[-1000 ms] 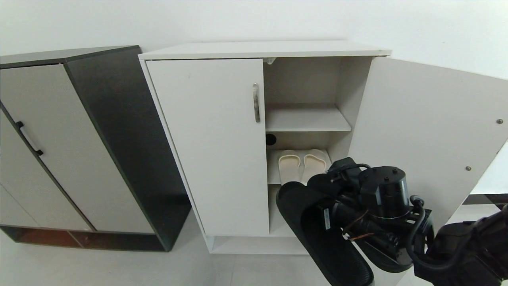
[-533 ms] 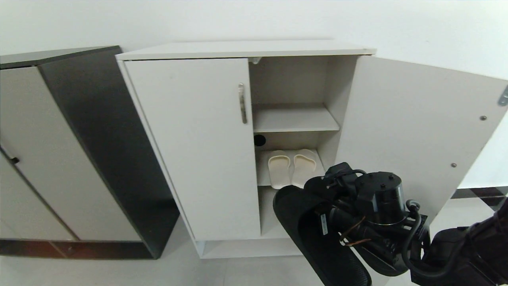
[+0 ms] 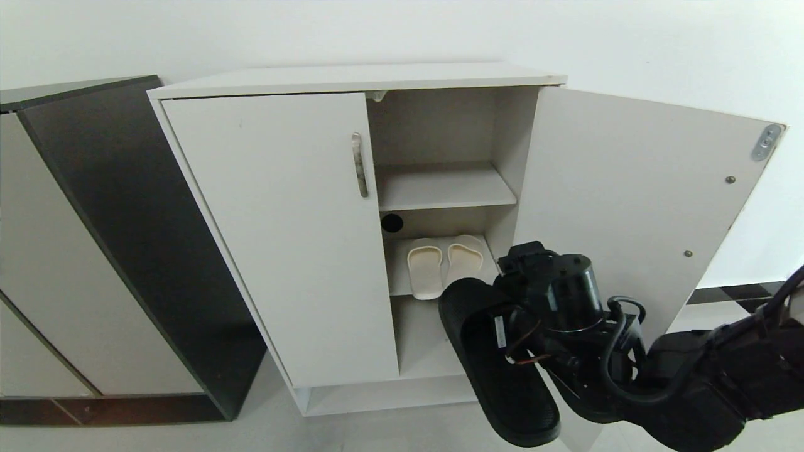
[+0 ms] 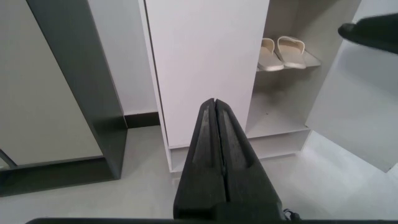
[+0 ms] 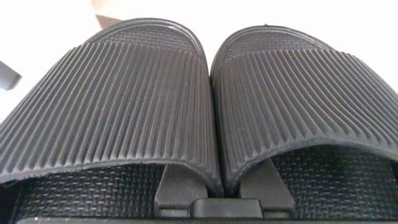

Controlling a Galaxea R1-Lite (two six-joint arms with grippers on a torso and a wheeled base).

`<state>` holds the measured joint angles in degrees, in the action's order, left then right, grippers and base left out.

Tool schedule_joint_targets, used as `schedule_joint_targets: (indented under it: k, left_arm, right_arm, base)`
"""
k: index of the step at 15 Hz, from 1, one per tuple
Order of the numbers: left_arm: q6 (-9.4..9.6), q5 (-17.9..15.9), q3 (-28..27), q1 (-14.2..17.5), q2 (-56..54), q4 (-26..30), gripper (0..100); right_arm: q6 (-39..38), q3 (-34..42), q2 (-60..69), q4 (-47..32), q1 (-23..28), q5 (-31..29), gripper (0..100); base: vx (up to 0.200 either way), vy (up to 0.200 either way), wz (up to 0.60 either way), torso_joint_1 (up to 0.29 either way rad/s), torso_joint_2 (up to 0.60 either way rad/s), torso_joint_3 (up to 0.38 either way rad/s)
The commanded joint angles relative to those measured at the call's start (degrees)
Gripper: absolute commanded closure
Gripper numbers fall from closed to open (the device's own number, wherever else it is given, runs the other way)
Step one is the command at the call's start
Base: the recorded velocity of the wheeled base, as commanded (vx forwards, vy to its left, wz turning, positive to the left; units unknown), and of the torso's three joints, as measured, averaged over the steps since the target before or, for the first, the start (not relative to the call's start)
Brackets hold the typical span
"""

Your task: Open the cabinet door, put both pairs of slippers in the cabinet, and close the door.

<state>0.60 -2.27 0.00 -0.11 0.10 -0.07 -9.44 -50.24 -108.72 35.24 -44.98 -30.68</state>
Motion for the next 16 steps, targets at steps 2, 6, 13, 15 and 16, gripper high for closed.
schedule_joint_targets:
  k: [2,6,13,15,16]
  left_arm:
    - [0.02,-0.02,0.0,0.02,-0.01,-0.01,100]
    - [0.02,-0.02,0.0,0.02,-0.01,-0.01,100]
    - [0.02,-0.02,0.0,0.02,-0.01,-0.01,100]
    - [0.11,-0.02,0.0,0.02,-0.01,-0.01,100]
    - [0.02,-0.02,0.0,0.02,-0.01,-0.01,100]
  right_arm:
    - [-8.41,-15.15,-0.36,-16.87,-1.51,-7.81,100]
    - [-9.37,-24.73,-0.27,-24.87,-2.04,-11.5,100]
    - [-4.63,-32.29,-1.85,-23.64,-2.83,-11.42,100]
    - [-4.63,-32.64,-1.85,-23.73,-2.74,-11.42,100]
    - [-4.63,-32.73,-2.03,-23.64,-2.74,-11.42,100]
  base:
    - [0.0,0.0,0.0,0.0,0.0,0.0]
    - [0.0,0.0,0.0,0.0,0.0,0.0]
    - [0.0,0.0,0.0,0.0,0.0,0.0]
    - [0.0,0.0,0.0,0.0,0.0,0.0]
    - [0.0,0.0,0.0,0.0,0.0,0.0]
